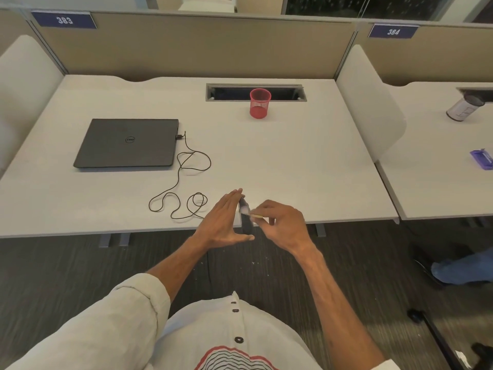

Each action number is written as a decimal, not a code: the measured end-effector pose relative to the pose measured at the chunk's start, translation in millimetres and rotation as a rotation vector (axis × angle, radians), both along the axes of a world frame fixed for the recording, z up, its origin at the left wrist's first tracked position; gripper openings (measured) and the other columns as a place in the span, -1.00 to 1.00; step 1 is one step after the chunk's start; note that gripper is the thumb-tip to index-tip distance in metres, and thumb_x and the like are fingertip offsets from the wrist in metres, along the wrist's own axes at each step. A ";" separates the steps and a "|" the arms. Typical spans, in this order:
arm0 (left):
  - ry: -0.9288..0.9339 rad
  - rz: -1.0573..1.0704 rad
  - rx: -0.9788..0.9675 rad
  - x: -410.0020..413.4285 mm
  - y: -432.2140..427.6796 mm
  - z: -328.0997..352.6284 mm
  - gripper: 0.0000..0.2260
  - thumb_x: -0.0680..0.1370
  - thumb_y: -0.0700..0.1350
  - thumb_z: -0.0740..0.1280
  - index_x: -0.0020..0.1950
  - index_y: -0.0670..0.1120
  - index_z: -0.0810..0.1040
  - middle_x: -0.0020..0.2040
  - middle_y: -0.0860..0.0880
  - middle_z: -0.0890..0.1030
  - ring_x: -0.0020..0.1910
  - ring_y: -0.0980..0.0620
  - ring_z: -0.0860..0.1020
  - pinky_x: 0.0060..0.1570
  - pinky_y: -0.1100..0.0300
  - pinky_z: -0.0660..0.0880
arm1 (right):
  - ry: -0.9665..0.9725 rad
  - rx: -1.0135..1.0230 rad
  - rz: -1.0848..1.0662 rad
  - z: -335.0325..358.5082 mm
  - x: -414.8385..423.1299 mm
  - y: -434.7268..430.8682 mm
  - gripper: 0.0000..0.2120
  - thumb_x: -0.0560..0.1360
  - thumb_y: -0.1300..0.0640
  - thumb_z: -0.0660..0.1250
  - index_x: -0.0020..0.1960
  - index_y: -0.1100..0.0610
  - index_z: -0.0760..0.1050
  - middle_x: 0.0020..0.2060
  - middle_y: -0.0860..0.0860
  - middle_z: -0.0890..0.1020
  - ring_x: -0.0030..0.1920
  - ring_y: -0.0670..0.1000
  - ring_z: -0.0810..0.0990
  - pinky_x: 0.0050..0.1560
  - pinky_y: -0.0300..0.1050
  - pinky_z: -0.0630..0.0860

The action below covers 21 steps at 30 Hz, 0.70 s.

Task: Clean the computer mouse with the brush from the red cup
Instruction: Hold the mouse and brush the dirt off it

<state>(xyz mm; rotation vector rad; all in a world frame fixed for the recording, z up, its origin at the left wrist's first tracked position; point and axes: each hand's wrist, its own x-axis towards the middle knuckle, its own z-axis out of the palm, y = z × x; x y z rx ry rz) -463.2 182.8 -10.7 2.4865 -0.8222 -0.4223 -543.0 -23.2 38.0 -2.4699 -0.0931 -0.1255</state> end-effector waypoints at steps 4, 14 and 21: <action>0.013 0.008 -0.005 2.5 1.9 -0.9 0.25 0.38 0.46 0.56 0.78 -0.10 -0.02 0.81 -0.05 0.00 0.79 -0.02 0.02 0.77 -0.06 0.07 | 0.144 0.018 0.071 -2.7 -1.8 -4.9 -0.86 0.56 -0.19 0.48 -0.07 -0.19 0.78 -0.16 -0.41 0.67 -0.17 -0.20 0.64 -0.12 -0.27 0.57; 0.023 -0.009 -0.007 4.5 -1.8 -2.0 0.20 0.42 0.48 0.52 0.79 -0.03 -0.03 0.82 0.03 -0.07 0.80 0.00 -0.02 0.78 -0.11 0.08 | -0.063 -0.089 -0.048 3.1 15.9 1.6 -0.82 0.68 -0.07 0.45 0.23 -0.16 0.77 0.15 -0.27 0.74 -0.18 -0.23 0.57 -0.08 -0.40 0.48; 0.057 0.015 -0.051 3.2 4.4 -4.7 0.24 0.40 0.45 0.57 0.79 -0.02 -0.08 0.81 0.02 -0.03 0.80 -0.02 0.02 0.77 -0.13 0.11 | 0.136 0.022 0.025 6.6 7.5 -10.5 -0.89 0.57 -0.12 0.51 -0.03 -0.15 0.81 -0.05 -0.30 0.76 -0.18 -0.17 0.65 -0.09 -0.23 0.60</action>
